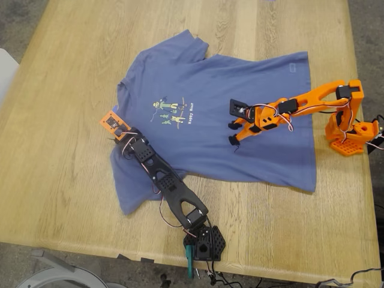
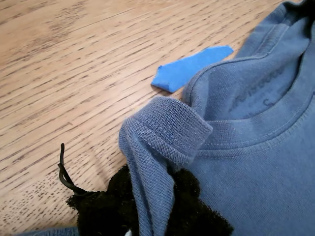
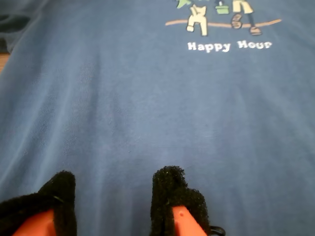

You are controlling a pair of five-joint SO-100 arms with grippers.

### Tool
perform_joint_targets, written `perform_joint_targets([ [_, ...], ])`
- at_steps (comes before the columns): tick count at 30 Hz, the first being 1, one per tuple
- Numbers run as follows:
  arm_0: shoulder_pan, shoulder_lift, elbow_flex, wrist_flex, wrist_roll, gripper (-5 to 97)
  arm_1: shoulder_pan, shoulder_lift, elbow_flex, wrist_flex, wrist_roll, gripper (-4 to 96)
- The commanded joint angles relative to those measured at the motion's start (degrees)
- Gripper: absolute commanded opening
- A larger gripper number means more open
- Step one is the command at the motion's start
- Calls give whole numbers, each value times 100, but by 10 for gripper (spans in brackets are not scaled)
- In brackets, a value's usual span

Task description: Fold a T-shirt

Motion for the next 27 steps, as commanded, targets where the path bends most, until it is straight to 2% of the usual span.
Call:
perform_joint_targets([
  [1, 545, 554, -264, 176, -70, 1, -35, -53, -202, -132, 9, 278],
  [6, 580, 615, -264, 176, -62, 1, -176, -308, -483, -62, 26, 282],
  [16, 598, 624, -264, 176, -44, 3, -316, -299, -439, 149, -88, 357],
  [27, 589, 773, -264, 334, -26, 4, -167, -413, -299, 229, -158, 344],
])
